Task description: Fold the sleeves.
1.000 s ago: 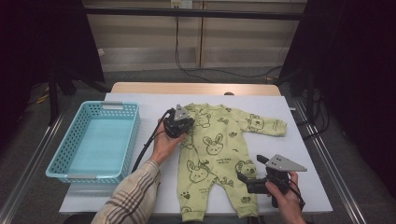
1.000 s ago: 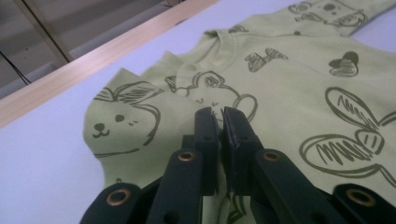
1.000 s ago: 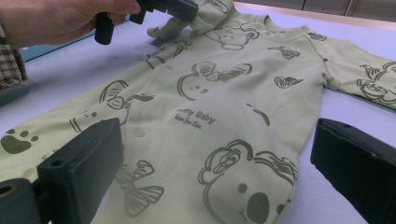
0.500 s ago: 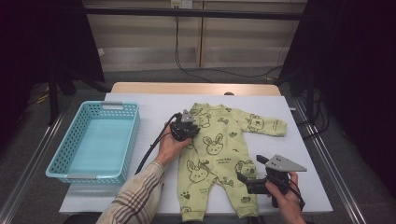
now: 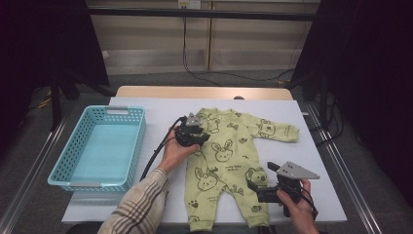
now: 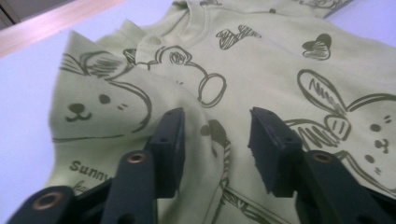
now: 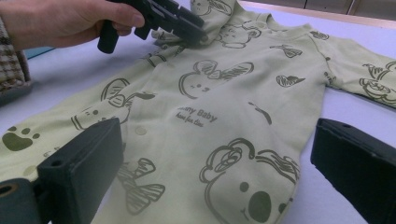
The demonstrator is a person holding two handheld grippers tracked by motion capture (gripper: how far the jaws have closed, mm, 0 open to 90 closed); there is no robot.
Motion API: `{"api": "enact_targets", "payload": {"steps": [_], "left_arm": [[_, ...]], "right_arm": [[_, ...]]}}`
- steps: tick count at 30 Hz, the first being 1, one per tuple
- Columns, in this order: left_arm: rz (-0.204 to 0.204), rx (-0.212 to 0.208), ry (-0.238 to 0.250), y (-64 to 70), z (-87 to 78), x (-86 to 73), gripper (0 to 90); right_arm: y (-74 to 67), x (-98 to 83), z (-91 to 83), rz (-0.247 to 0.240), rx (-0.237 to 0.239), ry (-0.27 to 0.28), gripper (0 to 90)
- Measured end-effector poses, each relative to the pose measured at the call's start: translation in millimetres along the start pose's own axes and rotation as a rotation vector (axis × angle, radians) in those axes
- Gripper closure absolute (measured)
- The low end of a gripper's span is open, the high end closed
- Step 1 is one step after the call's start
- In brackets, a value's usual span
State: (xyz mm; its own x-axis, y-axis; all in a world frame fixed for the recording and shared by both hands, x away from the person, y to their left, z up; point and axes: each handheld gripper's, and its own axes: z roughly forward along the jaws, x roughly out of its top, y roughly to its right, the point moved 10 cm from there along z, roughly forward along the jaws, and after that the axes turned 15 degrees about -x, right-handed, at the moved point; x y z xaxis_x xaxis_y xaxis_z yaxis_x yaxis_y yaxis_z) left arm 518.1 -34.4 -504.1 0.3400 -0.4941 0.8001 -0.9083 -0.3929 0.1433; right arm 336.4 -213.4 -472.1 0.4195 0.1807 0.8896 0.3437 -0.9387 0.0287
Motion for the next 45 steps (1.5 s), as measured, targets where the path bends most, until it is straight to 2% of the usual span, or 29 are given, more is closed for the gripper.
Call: {"api": "enact_targets", "payload": {"steps": [4, 6, 7, 9, 11, 12, 14, 15, 17, 18, 19, 22, 24, 26, 27, 29, 30, 32, 35, 37, 39, 40, 41, 42, 44, 45], "left_arm": [[-0.031, 0.025, 0.033, -7.2, -15.6, 1.8, 45.7], [-0.069, 0.046, 0.061, -13.8, -24.0, 0.7, 40.7], [-0.075, 0.063, 0.069, -17.4, -26.3, -0.2, 39.1], [-0.093, 0.102, 0.064, -26.0, -31.4, -4.9, 37.4], [-0.101, 0.118, 0.042, -35.4, -38.1, -11.6, 35.0], [-0.122, 0.128, 0.041, -38.7, -40.7, -14.7, 33.9], [-0.124, 0.129, 0.038, -41.4, -41.9, -16.6, 32.5], [-0.146, 0.147, 0.031, -47.8, -44.6, -21.0, 33.2], [-0.159, 0.146, 0.03, -51.7, -44.7, -23.5, 33.6], [-0.191, 0.158, 0.04, -53.2, -43.2, -25.2, 34.5], [-0.183, 0.186, -0.005, -56.9, -44.0, -31.2, 36.8], [-0.211, 0.175, -0.026, -58.9, -42.7, -39.7, 42.8], [-0.239, 0.18, -0.015, -60.2, -41.9, -41.7, 43.2], [-0.231, 0.202, -0.033, -61.5, -40.5, -43.9, 40.8], [-0.226, 0.2, -0.028, -60.9, -38.2, -43.6, 38.5], [-0.246, 0.2, -0.026, -61.1, -36.1, -44.3, 39.7], [-0.24, 0.206, -0.03, -61.3, -34.9, -45.1, 40.0], [-0.218, 0.195, -0.043, -58.4, -32.9, -44.3, 42.5], [-0.212, 0.181, -0.043, -55.2, -31.7, -43.7, 49.9], [-0.215, 0.166, -0.051, -52.6, -31.8, -43.4, 57.4], [-0.215, 0.127, -0.034, -47.0, -28.5, -41.3, 71.3], [-0.215, 0.136, -0.043, -45.8, -28.8, -41.5, 77.3], [-0.211, 0.139, -0.039, -44.9, -27.4, -40.3, 78.9], [-0.193, 0.165, -0.043, -44.1, -26.8, -39.4, 79.6], [-0.21, 0.165, -0.023, -41.4, -25.2, -37.5, 80.5], [-0.198, 0.161, -0.044, -42.2, -27.8, -39.1, 80.5]], "right_arm": [[-0.5, -0.1, -0.3, 0.011, 0.001, -0.004, 2.3], [0.0, -0.2, -0.3, 0.001, -0.001, -0.002, 2.3], [-0.1, 0.0, 0.0, -0.001, 0.0, 0.0, 2.3], [0.2, 0.0, 0.4, -0.001, -0.005, -0.002, 2.3], [0.3, -0.1, 0.5, -0.002, -0.007, -0.002, 2.3], [-0.3, -0.3, 0.2, -0.004, -0.003, -0.003, 2.3], [-0.3, -0.2, 0.3, -0.005, -0.002, -0.001, 2.3], [0.0, -0.3, 0.8, -0.004, -0.002, -0.002, 2.3], [-0.3, -0.4, 1.0, -0.004, 0.0, -0.003, 2.3], [-0.2, -0.3, 1.0, -0.006, -0.001, -0.002, 2.3], [-0.8, -0.4, 0.7, -0.003, 0.0, -0.005, 2.3], [-1.6, -1.5, 0.9, -0.01, 0.002, -0.01, 2.3], [-1.7, -1.5, 1.0, -0.011, 0.004, -0.01, 2.3], [-1.6, -1.7, 1.2, -0.009, 0.003, -0.013, 2.3], [-1.7, -1.7, 1.2, -0.009, 0.004, -0.013, 2.3], [-2.0, -1.9, 1.1, -0.009, 0.006, -0.014, 2.3], [-2.1, -2.1, 1.1, -0.011, 0.007, -0.015, 2.3], [-2.0, -2.3, 1.1, -0.006, 0.006, -0.018, 2.3], [-1.9, -2.4, 1.1, -0.009, 0.005, -0.017, 2.3], [-1.7, -2.4, 1.1, -0.011, 0.002, -0.017, 2.3], [-1.6, -3.4, 0.9, -0.007, 0.0, -0.027, 2.3], [-2.2, -3.3, 0.9, -0.001, 0.002, -0.028, 2.3], [-2.5, -3.1, 1.2, 0.0, 0.006, -0.026, 2.3], [-2.2, -3.2, 1.5, 0.0, 0.005, -0.026, 2.3], [-1.2, -3.0, 1.1, -0.007, 0.001, -0.021, 2.4], [-1.0, -2.2, 0.7, -0.011, 0.001, -0.013, 2.3]]}}
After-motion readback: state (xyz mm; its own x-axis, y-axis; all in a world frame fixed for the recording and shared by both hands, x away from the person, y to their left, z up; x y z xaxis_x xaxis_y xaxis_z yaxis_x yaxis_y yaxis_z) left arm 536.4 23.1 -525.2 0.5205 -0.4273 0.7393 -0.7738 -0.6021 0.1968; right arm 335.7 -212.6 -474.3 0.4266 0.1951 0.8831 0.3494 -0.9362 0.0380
